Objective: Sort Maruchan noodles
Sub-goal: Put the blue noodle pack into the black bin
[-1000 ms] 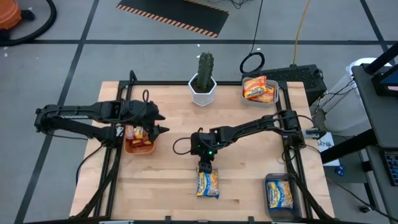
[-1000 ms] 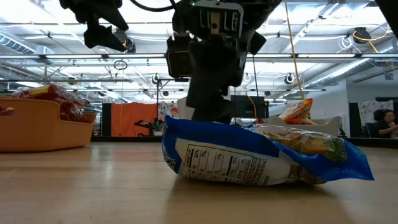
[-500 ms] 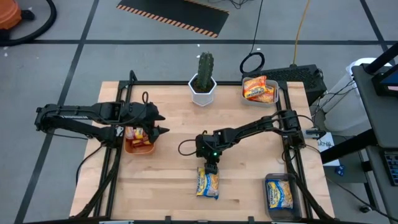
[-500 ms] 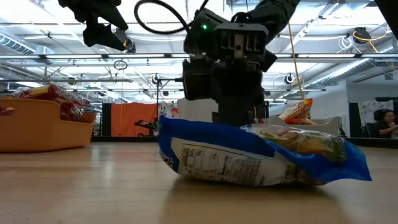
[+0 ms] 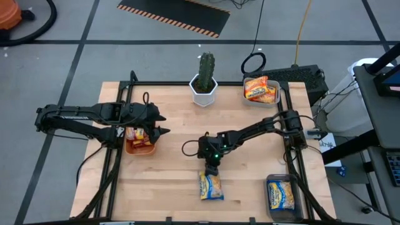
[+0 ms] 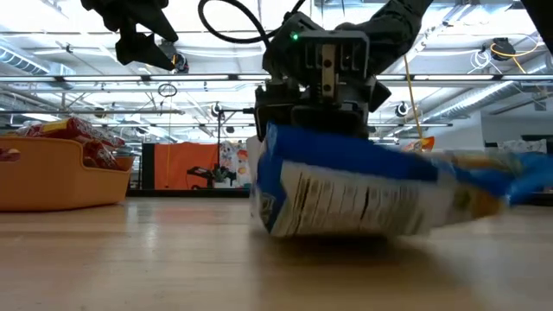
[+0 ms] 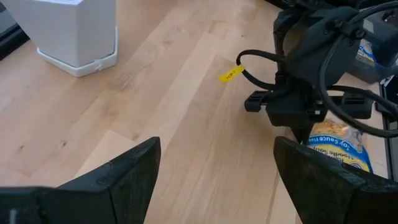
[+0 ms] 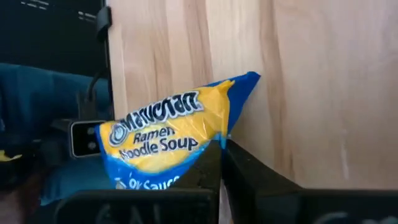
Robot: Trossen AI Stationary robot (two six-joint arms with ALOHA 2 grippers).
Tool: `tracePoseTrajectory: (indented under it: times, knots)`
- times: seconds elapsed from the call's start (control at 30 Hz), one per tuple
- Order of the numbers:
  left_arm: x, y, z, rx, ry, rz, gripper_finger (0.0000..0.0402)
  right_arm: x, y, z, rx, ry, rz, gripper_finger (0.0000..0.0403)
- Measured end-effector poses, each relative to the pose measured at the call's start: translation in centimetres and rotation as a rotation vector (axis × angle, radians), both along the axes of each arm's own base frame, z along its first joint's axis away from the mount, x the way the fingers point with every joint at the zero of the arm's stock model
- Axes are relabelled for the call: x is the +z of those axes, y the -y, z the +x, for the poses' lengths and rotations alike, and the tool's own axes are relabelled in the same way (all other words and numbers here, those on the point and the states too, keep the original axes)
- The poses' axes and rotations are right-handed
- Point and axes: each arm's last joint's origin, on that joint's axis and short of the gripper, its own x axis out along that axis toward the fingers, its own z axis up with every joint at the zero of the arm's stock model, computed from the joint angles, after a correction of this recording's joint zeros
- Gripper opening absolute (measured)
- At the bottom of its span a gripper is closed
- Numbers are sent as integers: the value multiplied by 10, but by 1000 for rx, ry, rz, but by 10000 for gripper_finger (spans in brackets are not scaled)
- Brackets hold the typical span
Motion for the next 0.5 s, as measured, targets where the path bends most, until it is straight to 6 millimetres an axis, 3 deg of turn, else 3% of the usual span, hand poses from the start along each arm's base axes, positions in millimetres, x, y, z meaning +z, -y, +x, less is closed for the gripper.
tracePoseTrajectory:
  times: [0.17, 0.5]
  knots:
    - [0, 0, 0, 1, 0, 1, 317, 9, 0, 1, -22, 25, 17, 1]
    - [-1, 0, 0, 11, -8, -6, 317, 50, 6, -2, -63, 125, 13, 0]
